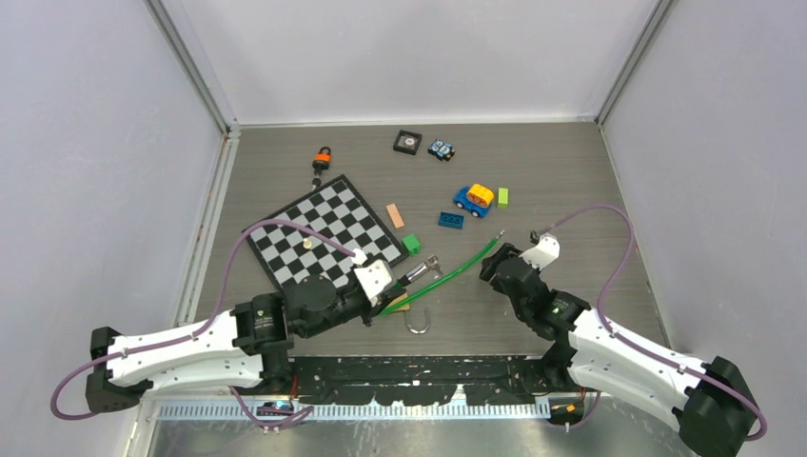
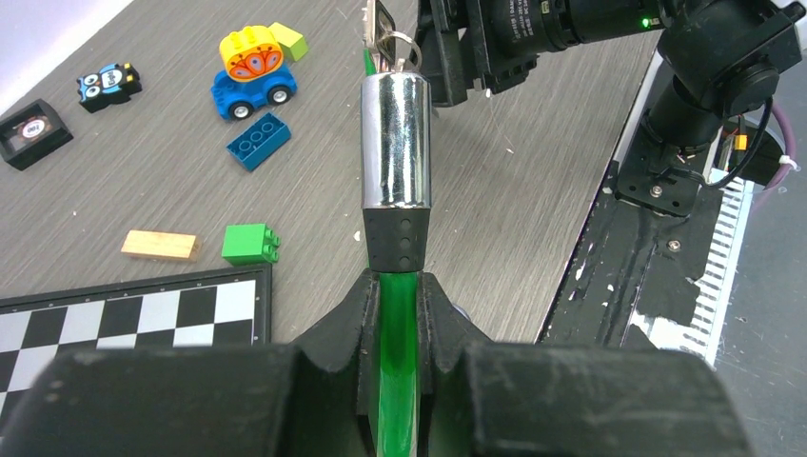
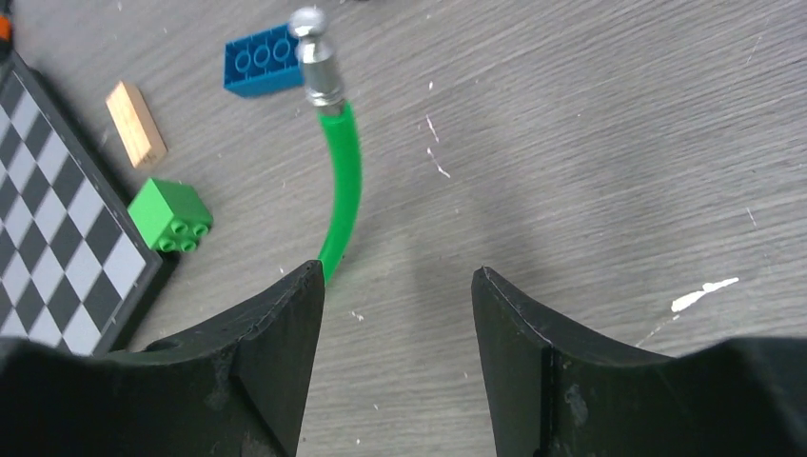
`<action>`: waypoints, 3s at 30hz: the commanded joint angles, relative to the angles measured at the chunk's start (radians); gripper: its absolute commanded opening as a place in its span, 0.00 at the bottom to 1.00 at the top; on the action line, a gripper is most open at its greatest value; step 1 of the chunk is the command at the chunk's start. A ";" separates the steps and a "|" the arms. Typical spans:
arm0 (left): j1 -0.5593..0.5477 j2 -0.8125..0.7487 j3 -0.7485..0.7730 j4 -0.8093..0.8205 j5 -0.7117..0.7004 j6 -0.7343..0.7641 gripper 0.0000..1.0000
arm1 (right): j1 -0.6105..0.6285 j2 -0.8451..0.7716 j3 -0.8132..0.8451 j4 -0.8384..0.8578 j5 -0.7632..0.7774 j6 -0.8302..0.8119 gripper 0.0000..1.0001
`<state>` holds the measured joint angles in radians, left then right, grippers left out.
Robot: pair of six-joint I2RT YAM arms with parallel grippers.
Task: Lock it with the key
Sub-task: Lock the lock.
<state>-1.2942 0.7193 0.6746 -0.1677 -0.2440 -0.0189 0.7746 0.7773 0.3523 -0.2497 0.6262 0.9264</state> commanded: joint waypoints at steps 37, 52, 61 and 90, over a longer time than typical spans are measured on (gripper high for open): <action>-0.002 -0.012 0.026 0.065 0.005 -0.015 0.00 | -0.143 0.233 -0.206 0.913 -0.048 -0.172 0.15; 0.239 0.005 0.096 0.086 0.164 -0.587 0.00 | -0.136 -0.091 0.267 0.098 -0.341 -0.478 0.01; 0.513 -0.042 0.004 0.301 0.523 -0.827 0.00 | -0.014 0.048 0.615 -0.210 -0.736 -0.514 0.01; 0.516 -0.031 0.025 0.260 0.673 -0.714 0.00 | 0.219 0.253 0.953 -0.466 -1.035 -0.508 0.01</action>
<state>-0.7872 0.6708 0.6464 0.0959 0.4519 -0.8310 0.9737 1.0069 1.2160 -0.7090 -0.2871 0.3477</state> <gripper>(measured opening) 0.124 0.118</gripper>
